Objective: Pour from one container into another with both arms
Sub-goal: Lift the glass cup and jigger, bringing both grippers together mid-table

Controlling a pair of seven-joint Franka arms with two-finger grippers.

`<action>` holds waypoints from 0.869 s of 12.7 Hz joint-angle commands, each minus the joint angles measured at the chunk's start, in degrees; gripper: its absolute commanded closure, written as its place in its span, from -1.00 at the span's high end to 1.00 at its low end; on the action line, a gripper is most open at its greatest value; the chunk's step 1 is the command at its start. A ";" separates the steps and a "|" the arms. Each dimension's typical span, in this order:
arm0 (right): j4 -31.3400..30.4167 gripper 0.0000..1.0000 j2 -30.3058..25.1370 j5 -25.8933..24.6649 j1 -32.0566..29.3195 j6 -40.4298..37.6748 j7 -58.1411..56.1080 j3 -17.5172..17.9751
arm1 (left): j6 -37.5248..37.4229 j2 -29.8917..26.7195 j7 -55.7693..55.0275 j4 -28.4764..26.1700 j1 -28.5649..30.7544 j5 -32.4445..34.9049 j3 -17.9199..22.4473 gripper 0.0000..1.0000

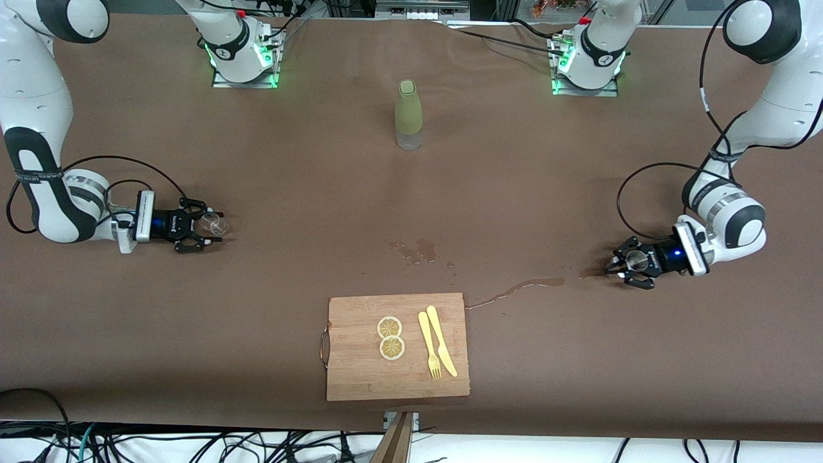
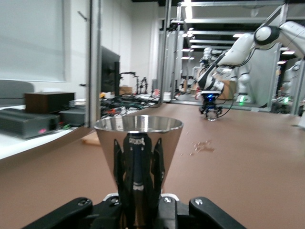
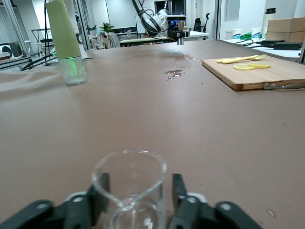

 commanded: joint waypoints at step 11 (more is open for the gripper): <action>11.01 -1.00 -7.47 -5.95 14.86 0.08 27.05 0.05 | 18.22 0.28 -6.80 -0.16 -18.49 -6.07 -10.10 -1.00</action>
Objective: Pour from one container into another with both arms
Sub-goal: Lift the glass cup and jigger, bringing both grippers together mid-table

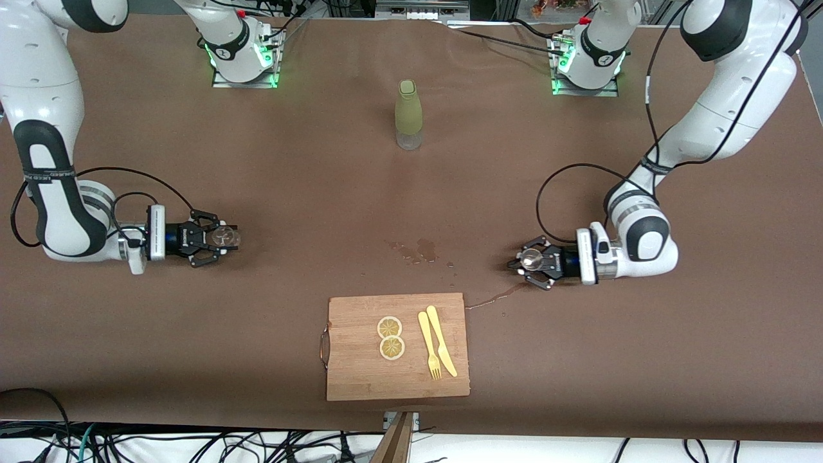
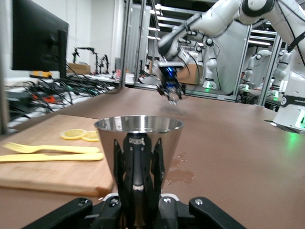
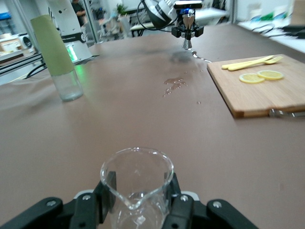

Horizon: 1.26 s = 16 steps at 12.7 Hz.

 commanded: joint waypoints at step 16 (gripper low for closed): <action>23.01 -1.00 -4.18 -22.55 32.96 10.25 73.41 -0.30 | 15.27 2.61 6.90 5.29 -21.74 -17.51 -0.65 -1.00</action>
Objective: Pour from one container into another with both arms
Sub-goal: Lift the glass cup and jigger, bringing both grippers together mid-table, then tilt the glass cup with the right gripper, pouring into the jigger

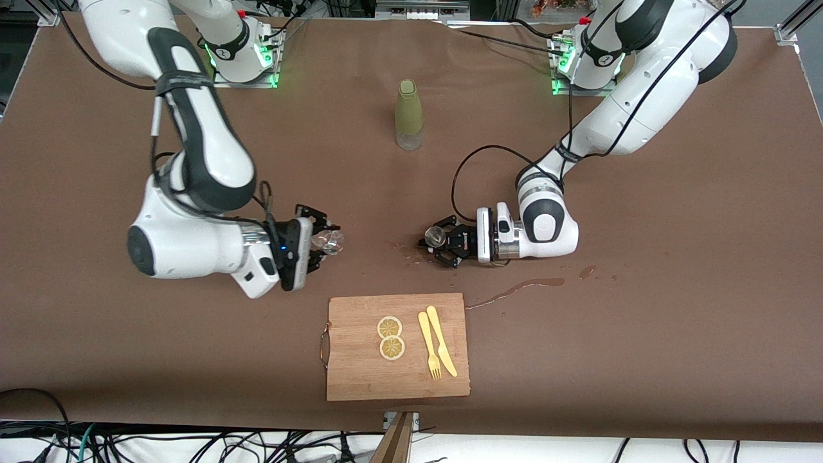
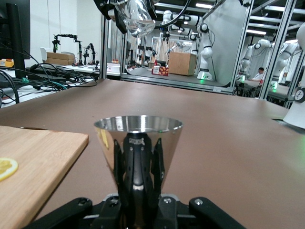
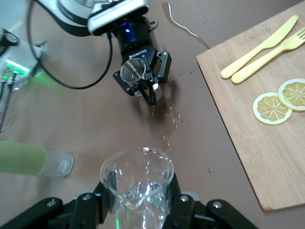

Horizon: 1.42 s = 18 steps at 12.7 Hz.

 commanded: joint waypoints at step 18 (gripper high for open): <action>1.03 -1.00 2.47 -28.94 16.76 11.90 32.40 -0.68 | 10.22 2.99 3.50 5.46 -7.30 -8.99 -1.51 -1.00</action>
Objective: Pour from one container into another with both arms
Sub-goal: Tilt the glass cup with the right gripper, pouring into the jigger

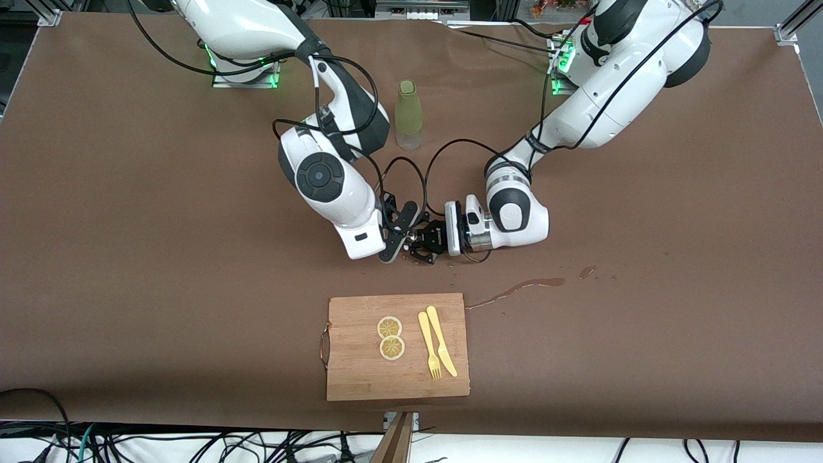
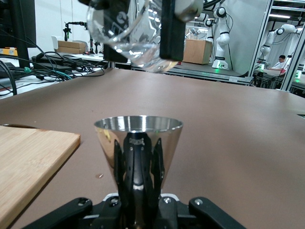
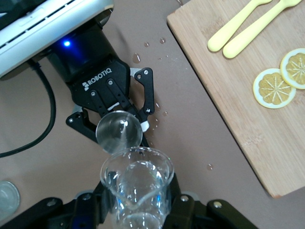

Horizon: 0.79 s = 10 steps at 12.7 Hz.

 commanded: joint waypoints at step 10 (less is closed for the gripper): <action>0.85 -1.00 0.09 -9.15 2.95 -3.13 1.14 -0.59 | 0.89 2.14 2.23 3.02 -0.69 -2.27 -0.19 -1.00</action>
